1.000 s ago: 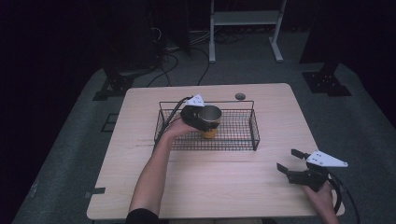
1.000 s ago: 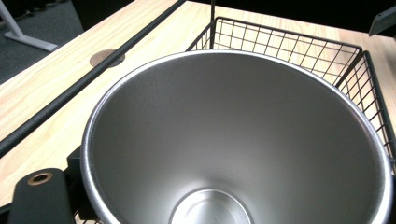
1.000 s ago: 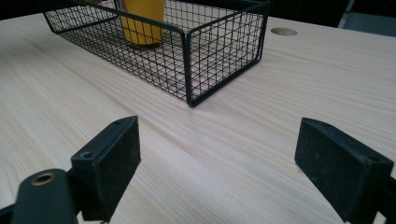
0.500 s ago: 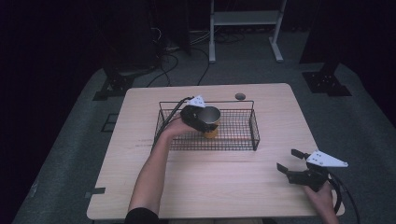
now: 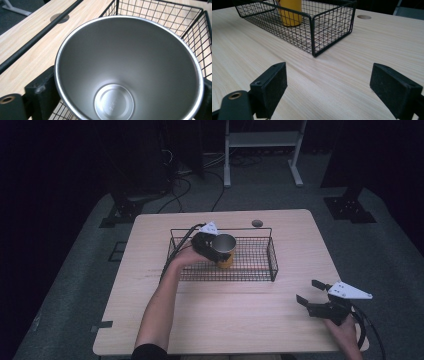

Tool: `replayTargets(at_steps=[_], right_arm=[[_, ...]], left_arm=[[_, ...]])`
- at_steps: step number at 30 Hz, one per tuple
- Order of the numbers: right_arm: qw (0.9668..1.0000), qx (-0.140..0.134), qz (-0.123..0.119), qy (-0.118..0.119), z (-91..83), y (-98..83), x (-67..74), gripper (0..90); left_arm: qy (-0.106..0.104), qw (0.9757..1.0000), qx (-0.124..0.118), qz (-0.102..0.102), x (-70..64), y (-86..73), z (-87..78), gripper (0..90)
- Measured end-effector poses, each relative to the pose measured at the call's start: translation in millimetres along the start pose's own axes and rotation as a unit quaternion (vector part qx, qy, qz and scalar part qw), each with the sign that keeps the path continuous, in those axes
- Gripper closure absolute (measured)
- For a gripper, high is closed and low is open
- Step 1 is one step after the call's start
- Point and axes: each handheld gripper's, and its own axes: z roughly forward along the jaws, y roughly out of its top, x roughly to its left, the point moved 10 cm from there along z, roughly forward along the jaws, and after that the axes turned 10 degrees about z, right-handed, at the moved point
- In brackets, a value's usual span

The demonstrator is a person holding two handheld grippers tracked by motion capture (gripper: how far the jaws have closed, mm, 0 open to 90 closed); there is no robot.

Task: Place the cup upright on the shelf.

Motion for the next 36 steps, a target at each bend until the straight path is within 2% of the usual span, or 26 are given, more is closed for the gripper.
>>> replayTargets(at_steps=[23,36], right_arm=[[1.0000,-0.003,-0.004,0.006,-1.3,0.0,1.2,13.2],[1.0000,0.000,-0.004,0.001,-0.2,-0.5,0.6,13.2]], left_arm=[[0.018,0.9996,-0.020,0.013,1.0,12.0,-11.5,0.5],[0.026,0.9988,-0.036,0.021,-0.2,21.5,-23.8,0.6]])
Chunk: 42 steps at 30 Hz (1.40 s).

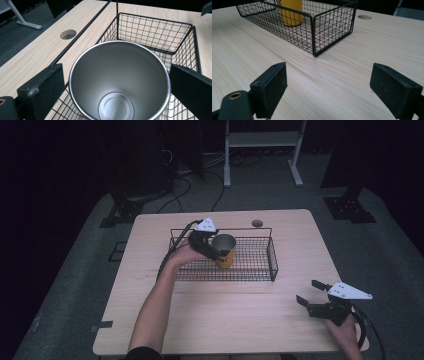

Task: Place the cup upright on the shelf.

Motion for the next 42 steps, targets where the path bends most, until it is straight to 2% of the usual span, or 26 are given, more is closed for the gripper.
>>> replayTargets(at_steps=[8,19,28,42], right_arm=[[1.0000,0.001,0.000,0.000,0.2,-0.2,0.2,13.2],[1.0000,0.001,0.000,0.000,0.2,-0.3,0.4,13.3],[1.0000,0.002,0.000,0.000,0.3,-0.3,0.5,13.2],[1.0000,0.002,-0.001,0.001,0.2,-0.5,0.7,13.3]], left_arm=[[0.010,0.9998,-0.016,0.002,0.2,8.5,-9.0,0.5],[0.017,0.9988,-0.043,0.012,-10.0,22.0,-24.9,0.6],[0.021,0.9987,-0.045,0.010,-12.6,20.0,-30.1,0.6],[0.021,0.9983,-0.054,0.006,-24.8,16.1,-41.3,0.7]])
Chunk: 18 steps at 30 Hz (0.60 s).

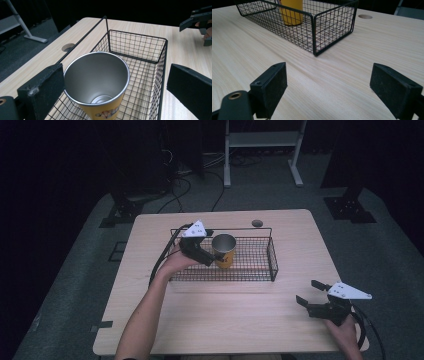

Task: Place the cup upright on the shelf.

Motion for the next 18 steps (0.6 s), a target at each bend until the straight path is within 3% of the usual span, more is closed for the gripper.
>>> replayTargets(at_steps=[6,9,18], right_arm=[[1.0000,0.000,0.000,-0.001,0.1,-0.1,0.0,13.2],[1.0000,0.000,0.000,0.000,-0.1,0.0,0.0,13.2],[1.0000,0.001,-0.001,-0.001,0.0,-0.2,-0.1,13.2]], left_arm=[[-0.002,1.0000,0.002,0.000,-6.1,0.2,-5.2,0.7],[0.002,0.9999,-0.012,0.001,-10.4,3.5,-9.8,0.7],[0.009,0.9996,-0.025,0.002,-18.6,1.9,-18.7,0.7]])
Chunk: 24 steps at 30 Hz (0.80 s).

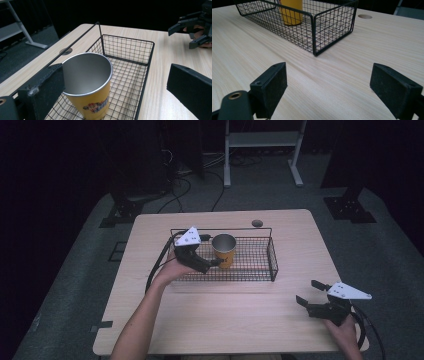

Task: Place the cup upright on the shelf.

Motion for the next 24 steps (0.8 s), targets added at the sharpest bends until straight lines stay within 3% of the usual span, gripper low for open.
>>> replayTargets(at_steps=[24], right_arm=[[1.0000,0.001,0.000,0.000,0.3,-0.3,0.2,13.3]], left_arm=[[0.006,0.9998,-0.020,-0.004,-27.4,-9.6,-17.4,0.7]])
